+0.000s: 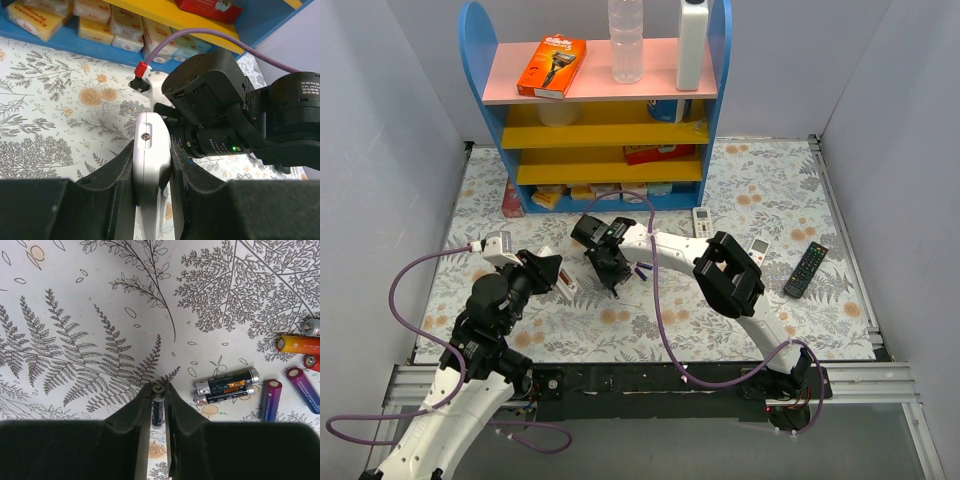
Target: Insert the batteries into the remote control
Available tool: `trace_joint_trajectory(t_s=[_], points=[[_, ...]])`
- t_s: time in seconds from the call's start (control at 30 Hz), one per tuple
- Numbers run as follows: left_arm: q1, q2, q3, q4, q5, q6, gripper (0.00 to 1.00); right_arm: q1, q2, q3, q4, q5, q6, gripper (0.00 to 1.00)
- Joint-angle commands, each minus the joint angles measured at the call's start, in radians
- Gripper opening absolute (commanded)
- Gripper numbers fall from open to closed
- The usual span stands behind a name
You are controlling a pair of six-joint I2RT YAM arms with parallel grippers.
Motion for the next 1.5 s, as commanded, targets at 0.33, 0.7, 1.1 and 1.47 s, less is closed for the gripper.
trace_joint_trajectory(t_s=[0.33, 0.7, 1.1, 1.47], points=[[0.007, -0.008, -0.014, 0.048, 0.053, 0.003, 0.0, 0.004, -0.092, -0.05, 0.071, -0.044, -0.05, 0.01], [0.007, 0.007, -0.055, 0.244, 0.243, -0.097, 0.0, 0.001, -0.538, -0.382, 0.367, -0.003, -0.216, 0.01], [0.007, 0.167, 0.014, 0.372, 0.363, -0.221, 0.0, -0.005, -0.962, -0.674, 0.689, -0.052, -0.425, 0.01], [0.007, 0.228, -0.016, 0.531, 0.42, -0.297, 0.0, -0.005, -1.08, -0.791, 0.915, -0.198, -0.436, 0.01]])
